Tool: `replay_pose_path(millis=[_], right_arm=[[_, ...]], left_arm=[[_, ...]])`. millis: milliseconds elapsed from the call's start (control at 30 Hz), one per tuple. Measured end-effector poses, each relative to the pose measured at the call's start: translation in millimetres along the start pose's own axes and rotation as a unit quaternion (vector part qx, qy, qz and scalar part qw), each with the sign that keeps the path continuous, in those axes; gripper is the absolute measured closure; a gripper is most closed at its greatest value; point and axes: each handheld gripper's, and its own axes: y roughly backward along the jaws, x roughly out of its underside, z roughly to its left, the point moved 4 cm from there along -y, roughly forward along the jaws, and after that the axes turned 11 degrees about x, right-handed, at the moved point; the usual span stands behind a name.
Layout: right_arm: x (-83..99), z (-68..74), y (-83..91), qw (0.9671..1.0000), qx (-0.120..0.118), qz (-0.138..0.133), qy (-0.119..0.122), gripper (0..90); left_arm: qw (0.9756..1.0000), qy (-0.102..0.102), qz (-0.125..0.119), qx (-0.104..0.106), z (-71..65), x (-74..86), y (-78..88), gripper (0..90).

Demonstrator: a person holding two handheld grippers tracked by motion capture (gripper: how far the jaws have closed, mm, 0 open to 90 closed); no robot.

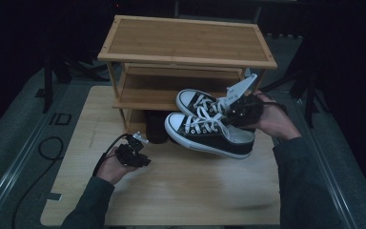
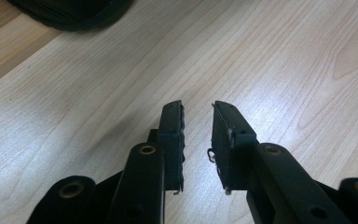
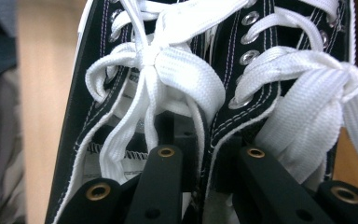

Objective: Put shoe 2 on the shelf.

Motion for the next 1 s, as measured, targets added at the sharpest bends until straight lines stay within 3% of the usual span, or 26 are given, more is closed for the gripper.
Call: replay_pose_path(millis=[100, 133, 267, 633, 900, 1000], right_arm=[[-4.8, -7.2, -5.1, 0.9998, 0.01, -0.001, -0.015, 84.0], [-9.1, -13.3, -9.7, 0.9992, 0.019, -0.007, -0.033, 84.1], [-18.2, -22.5, -16.4, 0.9972, 0.037, -0.017, -0.063, 84.1], [-37.5, -34.0, -37.1, 0.9923, 0.075, 0.002, -0.099, 84.0], [-47.1, -36.1, -44.6, 0.9848, 0.109, 0.009, -0.135, 84.0], [-49.9, -36.6, -46.7, 0.9783, 0.132, 0.002, -0.16, 84.0]], left_arm=[[1.0, -0.001, 0.001, -0.001, 0.2, 0.1, 0.5, 74.0], [1.0, 0.001, -0.001, 0.001, -0.3, 0.4, 0.5, 73.9], [1.0, 0.001, 0.0, 0.002, 0.0, 0.4, -0.2, 74.0], [1.0, -0.006, -0.003, 0.006, -3.9, -1.9, 1.3, 73.9], [0.9999, -0.006, -0.004, 0.007, -5.7, -2.9, 0.4, 73.9], [0.9999, -0.01, -0.005, 0.008, -6.9, -4.3, 0.4, 73.9]])
